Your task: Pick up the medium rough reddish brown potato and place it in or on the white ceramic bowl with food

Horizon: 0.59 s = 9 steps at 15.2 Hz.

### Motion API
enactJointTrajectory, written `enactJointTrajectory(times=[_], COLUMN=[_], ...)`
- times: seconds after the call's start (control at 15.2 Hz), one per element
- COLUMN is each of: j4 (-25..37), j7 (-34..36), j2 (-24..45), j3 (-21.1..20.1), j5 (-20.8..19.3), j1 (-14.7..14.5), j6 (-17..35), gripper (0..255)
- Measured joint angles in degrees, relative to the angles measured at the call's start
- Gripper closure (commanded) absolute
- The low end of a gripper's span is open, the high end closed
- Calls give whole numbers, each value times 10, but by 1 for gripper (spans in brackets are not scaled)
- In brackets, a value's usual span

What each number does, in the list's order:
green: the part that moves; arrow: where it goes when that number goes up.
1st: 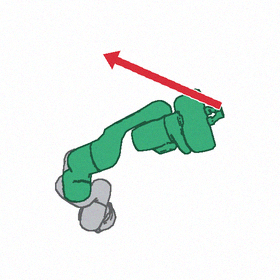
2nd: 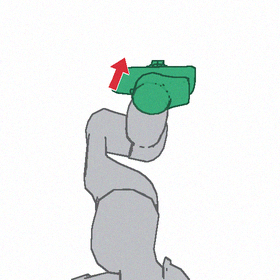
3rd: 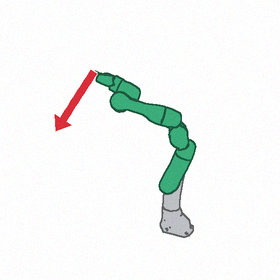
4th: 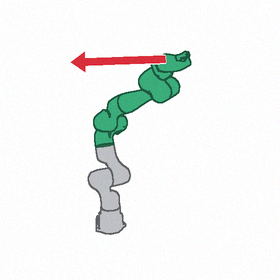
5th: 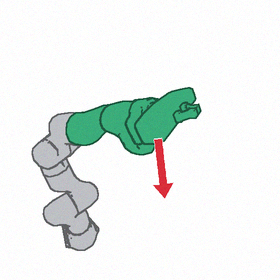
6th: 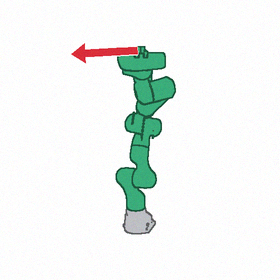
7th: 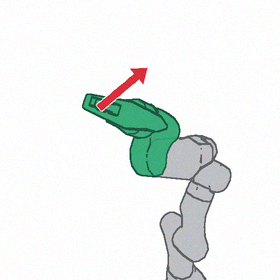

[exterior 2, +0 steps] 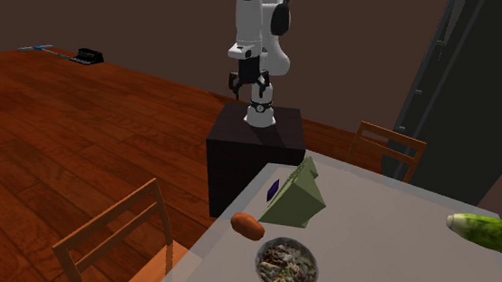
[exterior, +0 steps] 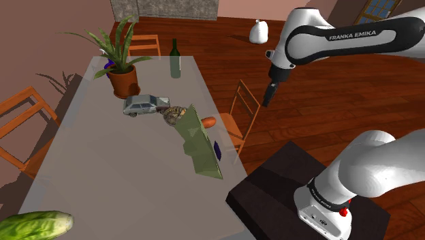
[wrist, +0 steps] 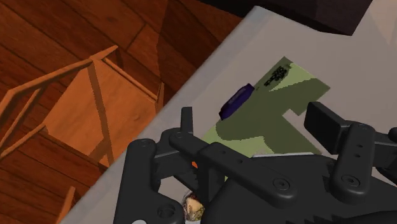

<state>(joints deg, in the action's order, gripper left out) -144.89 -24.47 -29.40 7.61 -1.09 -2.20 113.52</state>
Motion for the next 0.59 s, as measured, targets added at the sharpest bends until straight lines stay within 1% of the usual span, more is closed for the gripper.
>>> enactJointTrajectory(times=[0.33, 0.46, 0.59], j4=[4, 13, 26], j7=[-94, -132, -170], j2=[100, 149, 191], j3=[33, 42, 49], j5=[0, 9, 20], j1=[-14, -22, -30], j6=[109, 154, 188], gripper=[0, 0, 0])
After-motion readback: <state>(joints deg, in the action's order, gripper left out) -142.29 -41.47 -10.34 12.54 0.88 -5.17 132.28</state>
